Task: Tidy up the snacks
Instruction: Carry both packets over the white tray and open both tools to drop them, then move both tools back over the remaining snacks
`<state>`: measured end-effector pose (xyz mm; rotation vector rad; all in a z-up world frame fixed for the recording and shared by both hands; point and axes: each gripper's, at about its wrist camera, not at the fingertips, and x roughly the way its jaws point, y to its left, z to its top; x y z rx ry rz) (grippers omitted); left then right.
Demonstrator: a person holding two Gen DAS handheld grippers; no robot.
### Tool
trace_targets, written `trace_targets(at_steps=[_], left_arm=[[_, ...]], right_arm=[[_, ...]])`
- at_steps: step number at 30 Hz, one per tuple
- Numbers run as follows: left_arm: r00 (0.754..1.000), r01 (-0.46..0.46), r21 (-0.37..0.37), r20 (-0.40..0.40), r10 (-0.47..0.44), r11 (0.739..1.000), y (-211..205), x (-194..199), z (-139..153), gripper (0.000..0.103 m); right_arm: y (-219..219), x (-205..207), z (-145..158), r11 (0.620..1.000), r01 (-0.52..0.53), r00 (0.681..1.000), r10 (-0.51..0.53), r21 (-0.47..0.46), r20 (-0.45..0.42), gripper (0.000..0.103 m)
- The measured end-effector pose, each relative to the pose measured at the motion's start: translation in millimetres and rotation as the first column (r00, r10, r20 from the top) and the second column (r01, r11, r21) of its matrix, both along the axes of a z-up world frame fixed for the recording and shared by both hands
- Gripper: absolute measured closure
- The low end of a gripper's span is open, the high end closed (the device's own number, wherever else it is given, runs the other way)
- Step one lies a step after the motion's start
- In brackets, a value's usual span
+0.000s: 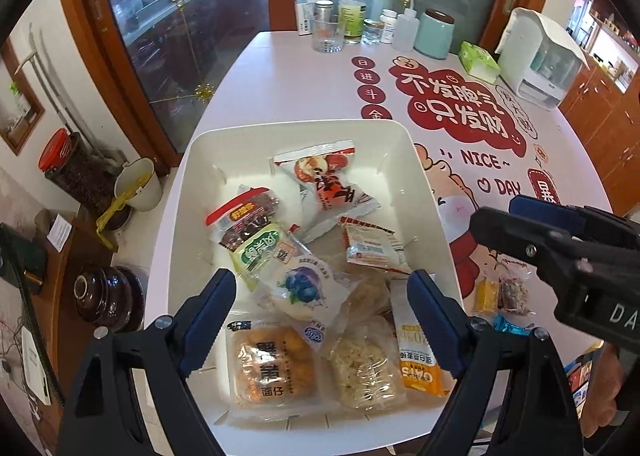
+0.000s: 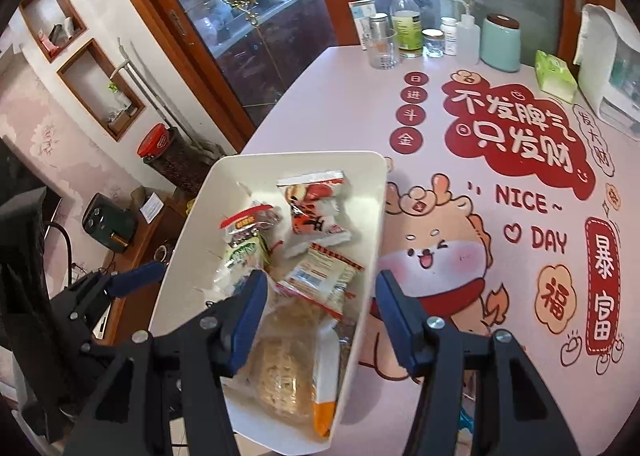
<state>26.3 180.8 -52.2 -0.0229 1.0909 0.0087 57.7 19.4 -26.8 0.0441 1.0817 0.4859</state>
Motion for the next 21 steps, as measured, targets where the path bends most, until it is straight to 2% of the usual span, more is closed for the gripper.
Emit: trace_targets(at_steps=[11,21], left_arm=[[0.998,0.059,0.009,0.002,-0.059,0.998,-22,7,3,0.016],[0.990,0.124,0.024,0.063,-0.125,0.992,-49,18,29,0.016]], right_arm=[[-45,-12,0,0.998,0.062,0.998,-0.062,-0.007,0.011,0.046],[-110,-18,20,0.985,0.174,0.983,-0.172,-0.022,0.068,0.046]])
